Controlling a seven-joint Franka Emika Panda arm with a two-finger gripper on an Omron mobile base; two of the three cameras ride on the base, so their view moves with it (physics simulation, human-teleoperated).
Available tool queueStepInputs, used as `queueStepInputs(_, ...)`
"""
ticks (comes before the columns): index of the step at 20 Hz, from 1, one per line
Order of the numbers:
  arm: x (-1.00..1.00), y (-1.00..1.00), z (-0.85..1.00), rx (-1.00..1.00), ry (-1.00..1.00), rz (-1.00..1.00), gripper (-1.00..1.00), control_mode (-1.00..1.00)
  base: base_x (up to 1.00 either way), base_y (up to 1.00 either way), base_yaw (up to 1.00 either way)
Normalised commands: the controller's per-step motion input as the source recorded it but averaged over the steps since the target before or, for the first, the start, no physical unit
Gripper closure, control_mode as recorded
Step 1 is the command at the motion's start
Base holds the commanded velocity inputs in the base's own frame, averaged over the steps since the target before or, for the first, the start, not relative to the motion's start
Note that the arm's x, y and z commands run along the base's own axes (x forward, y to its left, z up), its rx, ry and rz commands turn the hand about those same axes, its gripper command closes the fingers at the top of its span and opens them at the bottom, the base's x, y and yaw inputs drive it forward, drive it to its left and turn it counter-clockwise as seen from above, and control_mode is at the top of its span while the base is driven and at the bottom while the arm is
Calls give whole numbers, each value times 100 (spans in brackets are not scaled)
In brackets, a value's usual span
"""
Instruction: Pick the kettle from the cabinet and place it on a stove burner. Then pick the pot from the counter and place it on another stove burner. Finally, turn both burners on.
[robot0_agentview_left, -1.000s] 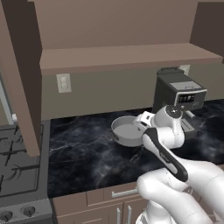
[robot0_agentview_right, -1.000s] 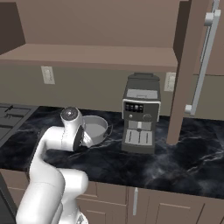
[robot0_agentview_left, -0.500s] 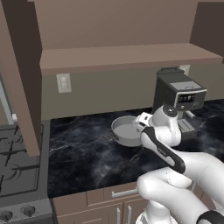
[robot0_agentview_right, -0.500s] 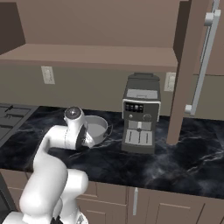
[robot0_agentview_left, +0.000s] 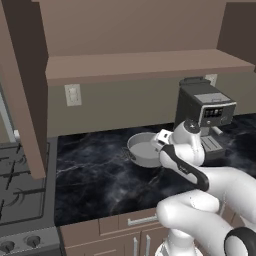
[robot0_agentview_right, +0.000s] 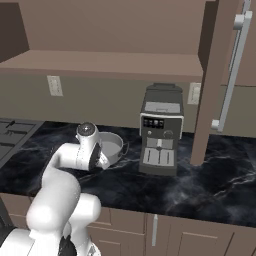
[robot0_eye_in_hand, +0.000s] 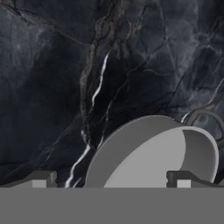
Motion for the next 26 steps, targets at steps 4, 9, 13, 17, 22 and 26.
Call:
queueStepInputs(4, 9, 0, -18, 0, 0, 0, -100, -100, 0, 0, 0)
queueStepInputs(9, 6, 0, -21, 0, 0, 0, -100, -100, 0, 0, 0)
queueStepInputs(13, 9, 0, -18, 0, 0, 0, -100, -100, 0, 0, 0)
queueStepInputs(17, 9, -1, -18, 0, 0, 0, -100, -100, 0, 0, 0)
queueStepInputs(22, 10, 0, -19, 0, 1, 0, -100, -100, 0, 0, 0)
queueStepInputs(26, 11, 0, -19, 0, 1, 0, -100, -100, 0, 0, 0)
